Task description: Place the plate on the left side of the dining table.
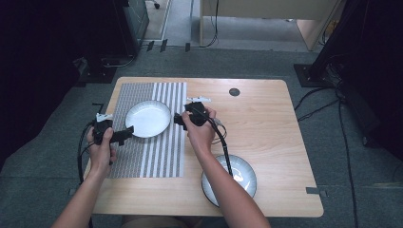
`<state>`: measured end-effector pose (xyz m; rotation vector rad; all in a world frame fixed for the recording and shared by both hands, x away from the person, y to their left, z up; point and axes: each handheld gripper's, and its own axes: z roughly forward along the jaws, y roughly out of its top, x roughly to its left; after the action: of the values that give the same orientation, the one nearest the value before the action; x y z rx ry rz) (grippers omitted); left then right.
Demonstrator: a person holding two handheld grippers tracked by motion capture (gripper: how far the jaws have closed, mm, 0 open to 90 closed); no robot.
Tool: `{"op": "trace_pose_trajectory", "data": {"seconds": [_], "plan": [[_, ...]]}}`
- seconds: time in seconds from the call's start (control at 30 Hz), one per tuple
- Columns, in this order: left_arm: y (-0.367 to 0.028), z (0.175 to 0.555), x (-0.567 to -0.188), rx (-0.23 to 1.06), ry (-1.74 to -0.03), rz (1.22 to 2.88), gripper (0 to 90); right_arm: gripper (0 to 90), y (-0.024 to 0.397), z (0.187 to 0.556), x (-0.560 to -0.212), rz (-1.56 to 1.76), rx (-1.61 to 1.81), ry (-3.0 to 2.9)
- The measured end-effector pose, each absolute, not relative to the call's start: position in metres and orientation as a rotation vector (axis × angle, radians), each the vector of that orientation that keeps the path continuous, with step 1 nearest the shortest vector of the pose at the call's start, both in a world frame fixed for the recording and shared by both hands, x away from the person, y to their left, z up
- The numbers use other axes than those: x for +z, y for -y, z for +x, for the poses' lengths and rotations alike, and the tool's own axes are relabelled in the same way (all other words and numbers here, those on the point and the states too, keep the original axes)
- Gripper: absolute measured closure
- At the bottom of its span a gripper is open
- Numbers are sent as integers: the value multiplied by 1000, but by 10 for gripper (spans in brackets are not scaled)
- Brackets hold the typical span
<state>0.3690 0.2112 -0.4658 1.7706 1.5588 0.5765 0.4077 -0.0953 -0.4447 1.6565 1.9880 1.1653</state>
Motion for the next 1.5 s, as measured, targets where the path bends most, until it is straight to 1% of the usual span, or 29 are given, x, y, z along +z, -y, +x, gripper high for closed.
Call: {"op": "trace_pose_trajectory", "data": {"seconds": [0.6, 0.63, 0.93, 1.27, 1.5], "plan": [[-200, 325, -458, 598, -1451, 1769, 95, 201, 132, 377, -438, 1639, 1224, -1993], [-200, 321, -459, 616, -1446, 1772, 95, 200, 137, 373, -439, 1635, 1225, -1990], [-201, 300, -468, 602, -1452, 1769, 95, 200, 162, 356, -441, 1619, 1217, -1979], [-196, 280, -469, 616, -1424, 1762, 95, 200, 183, 342, -448, 1631, 1207, -1959], [-189, 264, -475, 624, -1398, 1800, 95, 200, 199, 327, -453, 1611, 1180, -1953]]}}
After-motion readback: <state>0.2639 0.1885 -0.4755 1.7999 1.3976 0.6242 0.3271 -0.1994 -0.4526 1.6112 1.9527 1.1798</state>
